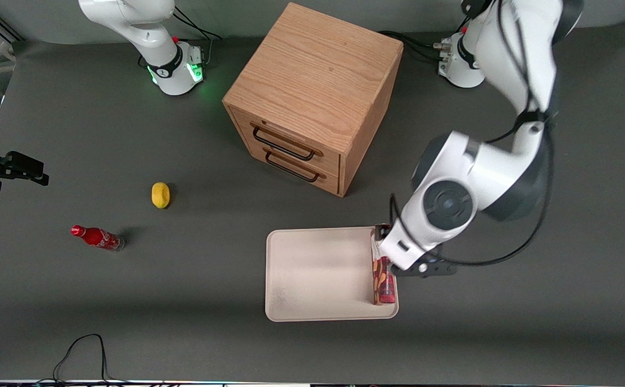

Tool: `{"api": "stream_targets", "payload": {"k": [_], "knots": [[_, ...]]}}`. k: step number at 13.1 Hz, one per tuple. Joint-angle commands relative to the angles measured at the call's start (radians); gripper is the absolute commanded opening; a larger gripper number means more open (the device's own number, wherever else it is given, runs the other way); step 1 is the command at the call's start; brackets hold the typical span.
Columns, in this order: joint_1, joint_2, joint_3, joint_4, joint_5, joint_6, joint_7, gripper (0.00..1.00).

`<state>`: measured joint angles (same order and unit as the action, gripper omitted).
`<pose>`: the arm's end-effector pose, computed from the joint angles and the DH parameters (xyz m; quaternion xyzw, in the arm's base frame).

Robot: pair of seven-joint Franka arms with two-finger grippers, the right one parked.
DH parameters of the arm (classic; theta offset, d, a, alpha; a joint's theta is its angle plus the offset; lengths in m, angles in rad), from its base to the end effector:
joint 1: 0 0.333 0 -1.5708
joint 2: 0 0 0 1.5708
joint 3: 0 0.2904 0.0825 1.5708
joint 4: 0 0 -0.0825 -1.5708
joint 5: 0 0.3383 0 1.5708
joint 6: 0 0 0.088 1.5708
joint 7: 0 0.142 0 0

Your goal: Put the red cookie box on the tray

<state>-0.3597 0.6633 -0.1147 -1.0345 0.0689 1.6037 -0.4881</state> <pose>0.6041 -0.2759 0.4020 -0.9989 -0.0146 0.0408 0.0197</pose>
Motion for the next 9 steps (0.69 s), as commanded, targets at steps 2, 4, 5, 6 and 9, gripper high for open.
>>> {"api": "stream_targets", "payload": {"k": [2,4,5,6,9], "knots": [[0.161,-0.420,-0.002,-0.468,-0.006,0.051,0.181,1.00],[0.246,-0.506,0.000,-0.524,-0.015,0.032,0.264,1.00],[0.287,-0.539,0.000,-0.544,-0.015,0.019,0.305,1.00],[0.319,-0.560,0.000,-0.558,-0.015,0.010,0.337,1.00],[0.402,-0.587,0.001,-0.572,-0.015,0.010,0.436,1.00]]}}
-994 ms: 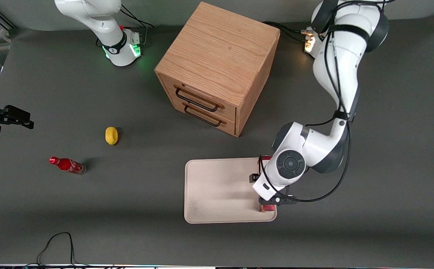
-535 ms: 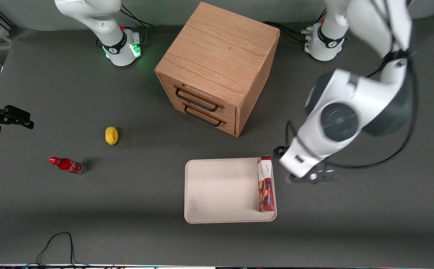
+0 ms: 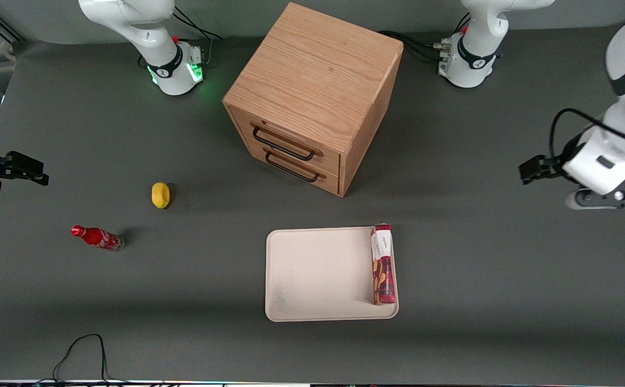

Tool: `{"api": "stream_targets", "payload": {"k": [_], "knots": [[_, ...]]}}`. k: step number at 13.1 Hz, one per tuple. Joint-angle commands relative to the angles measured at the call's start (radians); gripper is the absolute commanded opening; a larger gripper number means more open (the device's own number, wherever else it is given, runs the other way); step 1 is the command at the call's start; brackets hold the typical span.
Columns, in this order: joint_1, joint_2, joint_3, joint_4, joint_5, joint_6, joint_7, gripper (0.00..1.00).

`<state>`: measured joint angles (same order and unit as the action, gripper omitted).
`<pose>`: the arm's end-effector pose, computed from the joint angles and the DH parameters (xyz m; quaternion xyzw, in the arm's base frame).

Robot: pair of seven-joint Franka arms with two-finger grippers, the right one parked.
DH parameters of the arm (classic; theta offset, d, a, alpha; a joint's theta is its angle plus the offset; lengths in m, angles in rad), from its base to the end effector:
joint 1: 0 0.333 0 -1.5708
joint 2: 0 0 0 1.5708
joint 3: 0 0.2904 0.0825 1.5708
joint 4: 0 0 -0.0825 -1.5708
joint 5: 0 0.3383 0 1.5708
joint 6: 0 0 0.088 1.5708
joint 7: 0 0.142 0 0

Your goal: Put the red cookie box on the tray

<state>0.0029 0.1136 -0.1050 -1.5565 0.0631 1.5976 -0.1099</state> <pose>0.5354 -0.0435 0.5132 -0.9990 -0.0020 0.0330 0.0292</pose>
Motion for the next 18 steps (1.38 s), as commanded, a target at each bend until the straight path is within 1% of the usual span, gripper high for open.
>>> {"api": "stream_targets", "payload": {"k": [1,6,8,9,10,11,14,15,16,18], "knots": [[0.060,-0.043,-0.009,-0.050,-0.009,0.016,0.076,1.00],[0.062,-0.041,-0.009,-0.040,-0.011,0.025,0.081,1.00],[0.049,-0.045,-0.001,-0.039,-0.034,0.042,0.081,1.00],[0.016,-0.045,0.033,-0.040,-0.037,0.050,0.082,1.00],[-0.053,-0.046,0.098,-0.040,-0.037,0.053,0.082,1.00],[-0.082,-0.048,0.137,-0.039,-0.040,0.053,0.082,1.00],[-0.077,-0.048,0.134,-0.023,-0.042,0.048,0.081,1.00],[-0.067,-0.049,0.130,-0.013,-0.055,0.047,0.081,1.00],[-0.060,-0.048,0.131,-0.002,-0.090,0.042,0.081,1.00],[-0.061,-0.049,0.128,0.006,-0.097,0.035,0.070,1.00]]}}
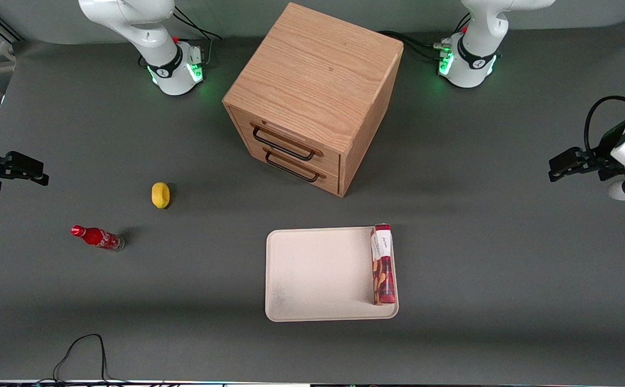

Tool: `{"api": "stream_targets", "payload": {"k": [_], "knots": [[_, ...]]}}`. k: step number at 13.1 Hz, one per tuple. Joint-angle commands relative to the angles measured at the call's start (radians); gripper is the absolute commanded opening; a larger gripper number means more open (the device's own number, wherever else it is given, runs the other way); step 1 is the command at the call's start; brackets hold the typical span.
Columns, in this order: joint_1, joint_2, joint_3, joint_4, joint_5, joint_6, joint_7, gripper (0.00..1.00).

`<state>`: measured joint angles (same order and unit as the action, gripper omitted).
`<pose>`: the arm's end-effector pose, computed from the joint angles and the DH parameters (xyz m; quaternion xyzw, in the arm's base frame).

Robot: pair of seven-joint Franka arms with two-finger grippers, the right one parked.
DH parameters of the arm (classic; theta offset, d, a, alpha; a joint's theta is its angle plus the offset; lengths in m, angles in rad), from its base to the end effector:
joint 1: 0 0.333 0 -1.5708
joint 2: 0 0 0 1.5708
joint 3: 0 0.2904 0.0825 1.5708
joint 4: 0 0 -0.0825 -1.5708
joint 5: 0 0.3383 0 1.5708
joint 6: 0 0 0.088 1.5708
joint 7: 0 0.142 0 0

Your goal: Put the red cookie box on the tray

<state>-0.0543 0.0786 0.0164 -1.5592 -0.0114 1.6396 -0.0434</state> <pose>0.5359 -0.0222 0.5339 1.0000 0.0031 0.0007 0.0051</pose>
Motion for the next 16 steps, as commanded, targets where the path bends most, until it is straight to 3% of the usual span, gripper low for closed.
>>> {"api": "stream_targets", "payload": {"k": [1,16], "knots": [[-0.003,-0.014,-0.006,0.008,-0.022,-0.009,-0.003,1.00],[-0.012,-0.005,-0.010,0.002,0.037,-0.073,0.000,1.00]]}}
